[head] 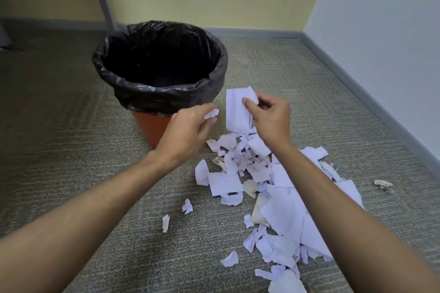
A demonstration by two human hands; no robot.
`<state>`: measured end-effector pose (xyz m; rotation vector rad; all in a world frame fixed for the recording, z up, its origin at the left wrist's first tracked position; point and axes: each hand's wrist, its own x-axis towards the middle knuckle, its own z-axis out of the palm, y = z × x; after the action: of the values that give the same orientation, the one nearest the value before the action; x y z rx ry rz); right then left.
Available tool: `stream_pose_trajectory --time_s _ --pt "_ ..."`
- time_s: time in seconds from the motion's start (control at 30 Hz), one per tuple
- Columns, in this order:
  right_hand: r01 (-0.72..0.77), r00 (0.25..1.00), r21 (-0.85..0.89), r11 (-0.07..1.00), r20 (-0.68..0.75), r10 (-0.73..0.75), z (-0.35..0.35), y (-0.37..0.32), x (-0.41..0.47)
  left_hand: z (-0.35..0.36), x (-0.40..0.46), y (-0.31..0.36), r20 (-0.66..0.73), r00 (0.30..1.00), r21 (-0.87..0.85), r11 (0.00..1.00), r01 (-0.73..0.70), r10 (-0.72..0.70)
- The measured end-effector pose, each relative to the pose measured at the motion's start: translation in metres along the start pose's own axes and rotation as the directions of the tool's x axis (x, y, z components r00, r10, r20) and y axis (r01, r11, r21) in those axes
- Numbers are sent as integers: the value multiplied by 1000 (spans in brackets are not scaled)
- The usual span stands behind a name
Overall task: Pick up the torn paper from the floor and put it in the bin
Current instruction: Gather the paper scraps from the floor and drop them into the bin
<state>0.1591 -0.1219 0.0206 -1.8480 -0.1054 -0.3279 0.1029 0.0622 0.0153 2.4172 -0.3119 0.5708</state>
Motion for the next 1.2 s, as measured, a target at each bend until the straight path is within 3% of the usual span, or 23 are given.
stream_pose_trajectory --time_s 0.13,0.27,0.37,0.47,0.6,0.7,0.87,1.0,1.1,1.2 --pt "86 995 96 992 -64 -80 2 -57 29 -37 40 19 -172 984 -137 990 31 -55" --pt "194 979 98 976 -90 -185 29 -99 52 -64 73 12 -284 950 -154 984 88 -129" --pt "200 978 38 979 -65 -197 57 -112 62 -78 88 -5 -263 930 -168 961 219 -258" --pt "155 986 -13 988 61 -154 80 -113 66 -87 94 -23 -211 907 -179 927 330 -364" --pt "84 974 -103 991 221 -60 91 -107 68 -89 91 -38 -159 898 58 904 423 -409" --pt "95 970 -127 987 236 -63 80 -101 58 -88 77 -32 -209 920 234 896 377 -332" --pt "144 968 -196 970 232 -97 33 -64 19 -68 38 -16 -243 970 327 941 88 -6" --pt "102 946 -380 919 322 28 -7 -5 -23 -27 -2 -8 -118 989 277 959 -56 92" --pt "23 922 -510 860 344 179 -34 41 -55 15 -33 -11 98 993 243 966 -92 70" --pt "-25 899 -655 756 316 303 -60 75 -84 52 -58 -12 326 945 253 963 -96 9"
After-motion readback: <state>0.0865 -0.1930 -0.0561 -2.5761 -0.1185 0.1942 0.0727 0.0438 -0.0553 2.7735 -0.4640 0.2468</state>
